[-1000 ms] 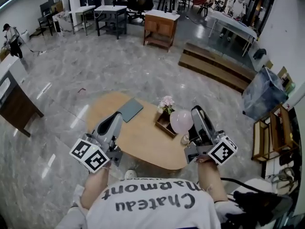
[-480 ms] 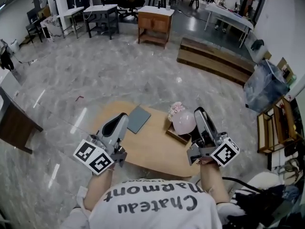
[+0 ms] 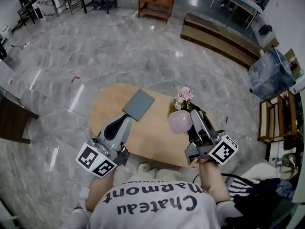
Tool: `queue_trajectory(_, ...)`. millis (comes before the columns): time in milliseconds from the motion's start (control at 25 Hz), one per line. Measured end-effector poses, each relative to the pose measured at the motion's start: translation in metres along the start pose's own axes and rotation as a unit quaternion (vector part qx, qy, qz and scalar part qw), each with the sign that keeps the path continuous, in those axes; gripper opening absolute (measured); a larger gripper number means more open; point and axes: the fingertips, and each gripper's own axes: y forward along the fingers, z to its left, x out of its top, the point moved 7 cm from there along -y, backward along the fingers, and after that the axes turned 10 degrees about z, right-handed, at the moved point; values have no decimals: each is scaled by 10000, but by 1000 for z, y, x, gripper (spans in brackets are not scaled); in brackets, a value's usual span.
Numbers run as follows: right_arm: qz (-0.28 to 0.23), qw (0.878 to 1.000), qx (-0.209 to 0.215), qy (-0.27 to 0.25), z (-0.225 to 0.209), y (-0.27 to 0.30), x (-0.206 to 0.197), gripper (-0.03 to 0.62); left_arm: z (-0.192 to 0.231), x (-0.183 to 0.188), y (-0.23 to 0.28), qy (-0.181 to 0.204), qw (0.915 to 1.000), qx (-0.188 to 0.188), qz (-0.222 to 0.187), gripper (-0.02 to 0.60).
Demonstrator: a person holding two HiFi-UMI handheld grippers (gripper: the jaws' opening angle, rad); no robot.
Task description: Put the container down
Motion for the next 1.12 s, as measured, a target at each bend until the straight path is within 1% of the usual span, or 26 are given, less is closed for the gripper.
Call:
queue_trajectory(120,272,9994,-66,217,-22,9,-11,133,7,-20,14,-112,9998,43,169,15)
queue_trajectory(240,560,9979,-167,267,-41,16,-26,133,17,-44,25,-214,9990,31,393,15)
queue_trajectory(360,891,9948,-257,410,-62,24,-46,133,25,-73,31,-281,9977,81,608,15)
queue_trajectory(440,1137,9918,-286,511,-77,29,-59,133,30,-96,35,-440,9958,162,789,15)
queue_trajectory(600,1614,9841,-349,651,-114,32,-92,133,42,-145,44,-791,9900,325,1121,14)
queue_trajectory(800,2025,9728,-403,1054,-161,31,-145,133,53,-208,48,-1106,9818,505,1457,14)
queue_trajectory(960,2210,9653,-434,1320,-195,26,-188,133,60,-265,46,-1416,9714,594,1812,14)
queue_trajectory(1120,2215,9638,-415,1427,-229,26,-228,133,73,-314,48,-1561,9674,640,1888,14)
